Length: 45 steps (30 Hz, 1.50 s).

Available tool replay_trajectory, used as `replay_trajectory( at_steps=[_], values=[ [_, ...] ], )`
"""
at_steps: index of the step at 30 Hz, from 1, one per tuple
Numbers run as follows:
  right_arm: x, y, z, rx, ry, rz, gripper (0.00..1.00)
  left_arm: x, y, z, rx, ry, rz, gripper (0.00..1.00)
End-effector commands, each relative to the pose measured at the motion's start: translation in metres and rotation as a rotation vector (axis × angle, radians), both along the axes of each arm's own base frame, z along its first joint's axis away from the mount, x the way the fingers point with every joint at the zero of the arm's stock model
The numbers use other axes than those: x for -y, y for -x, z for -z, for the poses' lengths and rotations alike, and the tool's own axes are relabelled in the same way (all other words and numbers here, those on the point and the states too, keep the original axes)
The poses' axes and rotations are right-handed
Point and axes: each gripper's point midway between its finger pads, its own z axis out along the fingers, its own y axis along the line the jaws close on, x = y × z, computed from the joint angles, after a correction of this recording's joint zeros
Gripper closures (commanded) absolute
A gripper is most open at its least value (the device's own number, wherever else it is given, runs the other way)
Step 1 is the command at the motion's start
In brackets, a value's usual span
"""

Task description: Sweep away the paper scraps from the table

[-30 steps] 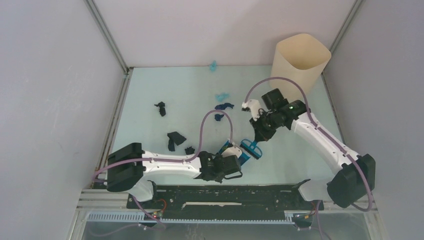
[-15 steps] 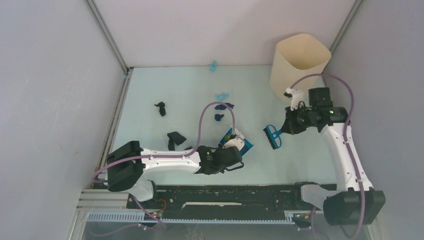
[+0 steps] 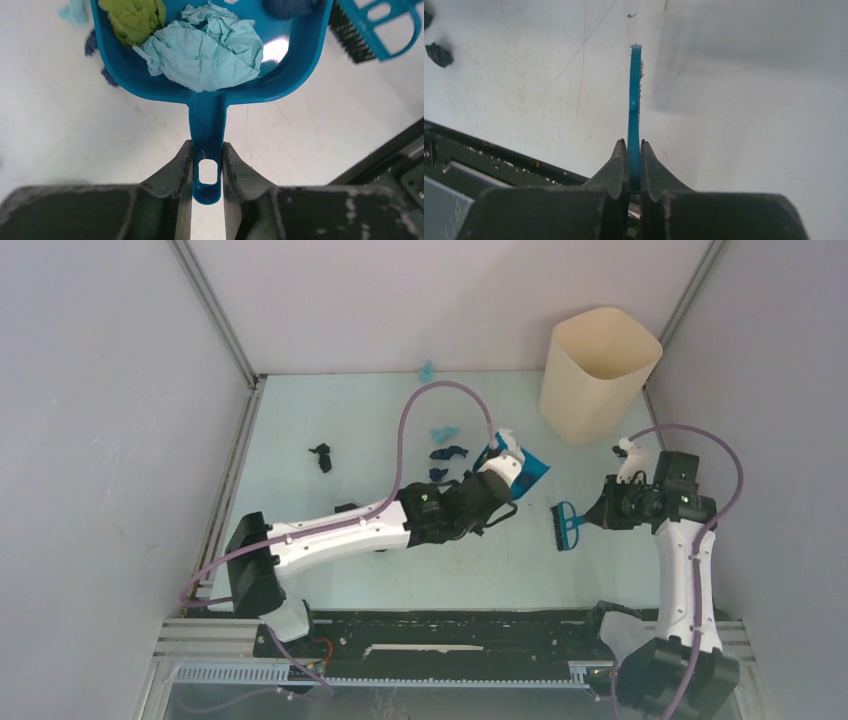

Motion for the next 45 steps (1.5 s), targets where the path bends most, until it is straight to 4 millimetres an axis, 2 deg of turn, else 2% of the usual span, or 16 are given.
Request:
replay_trajectory(
  at_steps=[1,10,15,23,27,32,36,40,43,45],
  values=[
    [0.001,-0.006,-0.021,0.139,-0.017,0.029,1.00,0.009,-0.032,-0.040,0.061,0.003,-0.033,1.00],
    [0.002,-0.003,-0.031,0.195,0.001,0.045,1.00,0.052,-0.104,-0.108,0.201,0.061,-0.095,1.00],
    [0.004,-0.003,-0.031,0.204,0.009,0.056,1.00,0.076,-0.143,-0.134,0.297,0.084,-0.125,1.00],
    [0.005,-0.003,-0.033,0.220,0.018,0.065,1.00,0.098,-0.192,-0.148,0.459,0.153,-0.160,1.00],
    [0.006,-0.003,-0.033,0.221,0.019,0.068,1.00,0.118,-0.213,-0.156,0.544,0.212,-0.151,1.00],
    [0.007,-0.004,-0.033,0.222,0.021,0.075,1.00,0.130,-0.242,-0.171,0.592,0.389,-0.197,1.00],
    [0.008,-0.004,-0.033,0.225,0.024,0.082,1.00,0.124,-0.275,-0.178,0.544,0.604,-0.264,1.00],
    [0.008,-0.004,-0.034,0.232,0.028,0.085,1.00,0.105,-0.298,-0.179,0.466,0.728,-0.314,1.00],
    [0.008,-0.003,-0.034,0.233,0.027,0.084,1.00,0.092,-0.299,-0.181,0.461,0.704,-0.314,1.00],
    [0.008,-0.003,-0.034,0.230,0.026,0.081,1.00,0.090,-0.292,-0.177,0.446,0.647,-0.284,1.00]
  ],
)
